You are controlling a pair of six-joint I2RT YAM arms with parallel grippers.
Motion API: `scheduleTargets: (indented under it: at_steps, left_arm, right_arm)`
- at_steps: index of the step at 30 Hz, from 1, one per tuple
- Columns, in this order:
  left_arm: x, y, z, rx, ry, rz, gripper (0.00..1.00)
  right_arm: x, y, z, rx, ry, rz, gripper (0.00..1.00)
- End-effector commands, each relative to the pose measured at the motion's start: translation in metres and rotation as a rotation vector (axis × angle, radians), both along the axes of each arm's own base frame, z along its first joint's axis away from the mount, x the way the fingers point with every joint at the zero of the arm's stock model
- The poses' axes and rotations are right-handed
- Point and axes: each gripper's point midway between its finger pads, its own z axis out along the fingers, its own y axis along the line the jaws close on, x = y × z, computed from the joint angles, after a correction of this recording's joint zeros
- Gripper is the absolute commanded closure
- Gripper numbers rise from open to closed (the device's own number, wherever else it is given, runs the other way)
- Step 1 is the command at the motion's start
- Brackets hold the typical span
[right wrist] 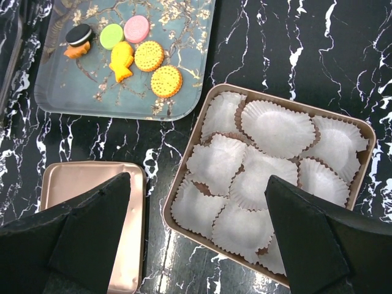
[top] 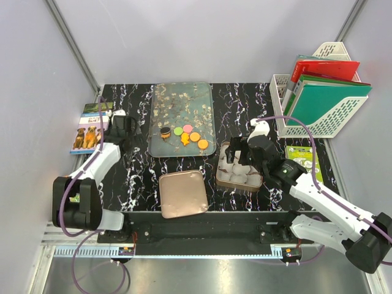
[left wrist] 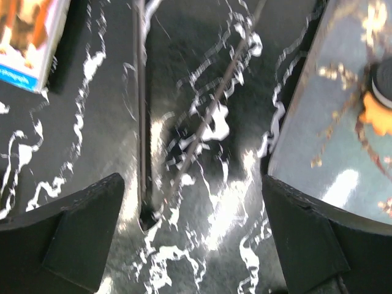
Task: Pack the cookies
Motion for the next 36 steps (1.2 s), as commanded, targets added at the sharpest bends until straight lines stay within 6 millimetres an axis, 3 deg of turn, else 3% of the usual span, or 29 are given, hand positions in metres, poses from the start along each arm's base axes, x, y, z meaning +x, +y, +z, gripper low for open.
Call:
scheduleTargets:
  at_steps: [1, 11, 18, 29, 32, 36]
  left_arm:
    - [0.026, 0.004, 0.006, -0.069, -0.072, -0.037, 0.01]
    - [0.027, -0.008, -0.029, -0.165, 0.009, -0.077, 0.04]
    - [0.027, 0.007, -0.051, -0.204, 0.06, -0.023, 0.08]
    - [0.028, -0.003, -0.007, -0.258, -0.067, -0.078, 0.09]
    - [0.027, 0.006, 0.004, -0.207, -0.089, -0.066, 0.09]
    - [0.026, 0.024, -0.003, -0.115, -0.06, -0.032, 0.09]
  right_arm:
    - [0.004, 0.007, 0.019, 0.067, -0.055, 0.007, 0.0]
    - [0.003, 0.008, 0.016, 0.064, -0.046, 0.01, 0.0]
    - [0.005, 0.009, 0.014, 0.064, -0.039, 0.006, 0.0]
    - [0.006, 0.012, 0.006, 0.057, -0.02, 0.016, 0.0]
    - [0.006, 0.012, 0.006, 0.056, -0.021, 0.015, 0.0]
    - [0.004, 0.013, 0.007, 0.064, -0.021, 0.02, 0.0]
